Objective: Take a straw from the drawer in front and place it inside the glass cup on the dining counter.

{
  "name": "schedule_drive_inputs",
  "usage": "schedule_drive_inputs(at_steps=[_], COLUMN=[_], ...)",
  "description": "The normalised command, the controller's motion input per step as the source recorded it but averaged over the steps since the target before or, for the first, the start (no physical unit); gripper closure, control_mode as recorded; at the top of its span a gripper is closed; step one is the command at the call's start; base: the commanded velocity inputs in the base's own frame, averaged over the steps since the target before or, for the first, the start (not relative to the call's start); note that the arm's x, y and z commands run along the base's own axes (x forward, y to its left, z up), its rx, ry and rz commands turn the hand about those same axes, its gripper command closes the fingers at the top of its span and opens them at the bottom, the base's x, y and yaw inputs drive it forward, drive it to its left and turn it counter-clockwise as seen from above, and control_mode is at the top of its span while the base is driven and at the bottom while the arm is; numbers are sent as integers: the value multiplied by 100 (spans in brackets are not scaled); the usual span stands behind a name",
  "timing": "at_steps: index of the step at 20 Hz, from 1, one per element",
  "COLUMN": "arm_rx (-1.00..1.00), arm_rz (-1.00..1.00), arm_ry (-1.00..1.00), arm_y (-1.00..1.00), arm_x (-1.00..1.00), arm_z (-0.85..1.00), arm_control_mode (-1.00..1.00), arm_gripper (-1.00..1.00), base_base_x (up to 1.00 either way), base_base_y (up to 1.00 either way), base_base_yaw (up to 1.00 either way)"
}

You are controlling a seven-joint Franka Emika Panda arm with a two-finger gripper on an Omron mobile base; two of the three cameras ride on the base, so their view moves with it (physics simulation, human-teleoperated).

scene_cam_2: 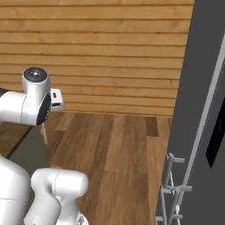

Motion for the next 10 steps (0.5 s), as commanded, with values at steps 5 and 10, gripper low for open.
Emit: schedule_drive_inputs(at_steps=[5, 10], arm_rx=[0, 0], arm_rz=[0, 0], arm_ry=[0, 0], arm_y=[0, 0], arm_x=[0, 0], arm_z=[0, 0], arm_control_mode=[100, 100], arm_gripper=[100, 100], base_base_x=[100, 100], base_base_y=[-30, -40], base_base_yaw=[50, 46])
